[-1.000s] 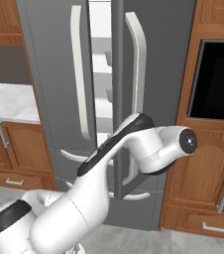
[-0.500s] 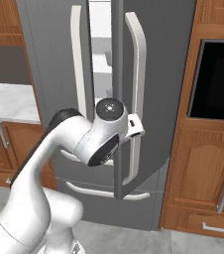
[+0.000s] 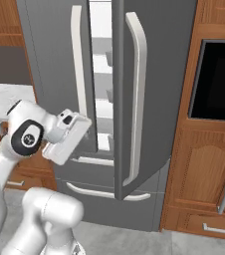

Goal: Place one of the steaks on the plate and the other in the bowl. Then place the bowl in the fridge.

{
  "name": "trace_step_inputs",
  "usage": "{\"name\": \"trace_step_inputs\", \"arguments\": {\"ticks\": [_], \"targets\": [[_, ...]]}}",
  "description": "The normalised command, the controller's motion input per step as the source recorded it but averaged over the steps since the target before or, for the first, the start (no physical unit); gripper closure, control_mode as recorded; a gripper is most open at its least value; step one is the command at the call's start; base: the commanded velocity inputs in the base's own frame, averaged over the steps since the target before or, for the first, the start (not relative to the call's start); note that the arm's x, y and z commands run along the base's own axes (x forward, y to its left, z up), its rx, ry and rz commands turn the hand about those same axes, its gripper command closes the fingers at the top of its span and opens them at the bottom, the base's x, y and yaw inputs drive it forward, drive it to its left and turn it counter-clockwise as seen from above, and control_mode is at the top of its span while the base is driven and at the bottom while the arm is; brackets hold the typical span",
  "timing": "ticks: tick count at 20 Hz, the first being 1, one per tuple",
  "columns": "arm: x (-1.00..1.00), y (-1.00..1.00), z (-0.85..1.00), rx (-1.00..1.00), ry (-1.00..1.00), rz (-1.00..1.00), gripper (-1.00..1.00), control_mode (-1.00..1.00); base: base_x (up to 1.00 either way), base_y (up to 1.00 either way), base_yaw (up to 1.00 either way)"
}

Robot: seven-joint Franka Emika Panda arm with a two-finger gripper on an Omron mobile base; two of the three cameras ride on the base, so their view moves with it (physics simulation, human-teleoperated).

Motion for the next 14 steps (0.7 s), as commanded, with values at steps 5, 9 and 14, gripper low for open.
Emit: {"name": "trace_step_inputs", "arguments": {"ticks": [5, 9, 14], "targets": [[0.84, 0.64, -0.17, -0.54, 0.59, 0.06, -1.0, -1.0, 0.0, 0.0, 0.0], [0.98, 0.17, 0.02, -0.16, 0.38, 0.06, -1.0, -1.0, 0.0, 0.0, 0.0], [0.81, 0.01, -0.19, -0.04, 0.42, 0.0, -1.0, -1.0, 0.0, 0.0, 0.0]]}}
